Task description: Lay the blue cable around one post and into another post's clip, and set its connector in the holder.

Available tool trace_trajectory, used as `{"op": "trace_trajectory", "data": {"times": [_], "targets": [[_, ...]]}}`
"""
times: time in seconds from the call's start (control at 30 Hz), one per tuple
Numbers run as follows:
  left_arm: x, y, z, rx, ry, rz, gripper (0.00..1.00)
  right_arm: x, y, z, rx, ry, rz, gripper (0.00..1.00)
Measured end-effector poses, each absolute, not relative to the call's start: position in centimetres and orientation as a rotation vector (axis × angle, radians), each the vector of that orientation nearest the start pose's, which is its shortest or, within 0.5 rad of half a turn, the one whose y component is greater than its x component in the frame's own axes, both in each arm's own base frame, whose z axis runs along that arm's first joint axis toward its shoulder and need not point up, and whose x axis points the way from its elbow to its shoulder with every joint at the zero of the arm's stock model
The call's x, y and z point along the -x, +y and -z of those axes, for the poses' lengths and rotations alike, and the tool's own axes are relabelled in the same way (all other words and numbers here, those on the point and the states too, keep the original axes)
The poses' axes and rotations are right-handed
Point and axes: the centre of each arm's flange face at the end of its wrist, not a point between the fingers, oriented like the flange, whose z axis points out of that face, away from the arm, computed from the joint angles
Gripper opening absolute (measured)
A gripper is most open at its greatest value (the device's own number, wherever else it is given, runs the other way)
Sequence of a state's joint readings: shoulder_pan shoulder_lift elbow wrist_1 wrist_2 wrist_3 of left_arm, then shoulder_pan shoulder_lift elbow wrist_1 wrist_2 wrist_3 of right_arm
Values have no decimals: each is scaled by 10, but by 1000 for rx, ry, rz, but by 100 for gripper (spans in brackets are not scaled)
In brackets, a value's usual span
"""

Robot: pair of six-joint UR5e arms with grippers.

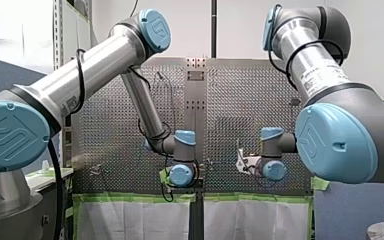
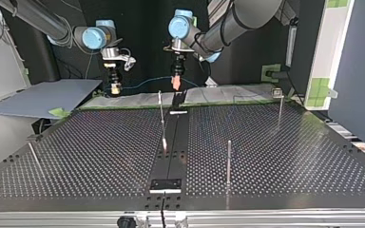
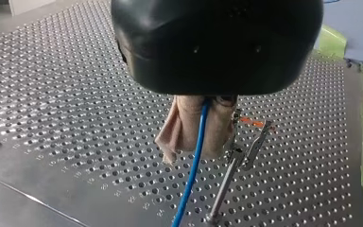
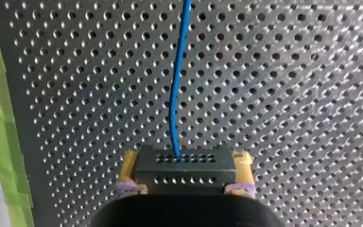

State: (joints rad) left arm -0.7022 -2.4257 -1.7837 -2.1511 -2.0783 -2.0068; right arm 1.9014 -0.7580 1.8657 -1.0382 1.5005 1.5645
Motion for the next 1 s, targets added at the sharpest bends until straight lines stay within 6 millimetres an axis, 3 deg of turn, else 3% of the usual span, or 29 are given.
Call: {"op": "trace_trajectory", "data": {"times": [0.23, 0.6, 1.0], "targets": [[-398, -448, 13, 139, 1652, 438, 5, -318, -507, 11, -1558, -1024, -1463, 0], [-410, -456, 15, 111, 1657, 431, 5, -318, -518, 43, -1599, -1055, -1435, 0], [-430, -467, 33, 81, 1676, 394, 5, -316, -532, 50, -1592, -1055, -1438, 0]]}}
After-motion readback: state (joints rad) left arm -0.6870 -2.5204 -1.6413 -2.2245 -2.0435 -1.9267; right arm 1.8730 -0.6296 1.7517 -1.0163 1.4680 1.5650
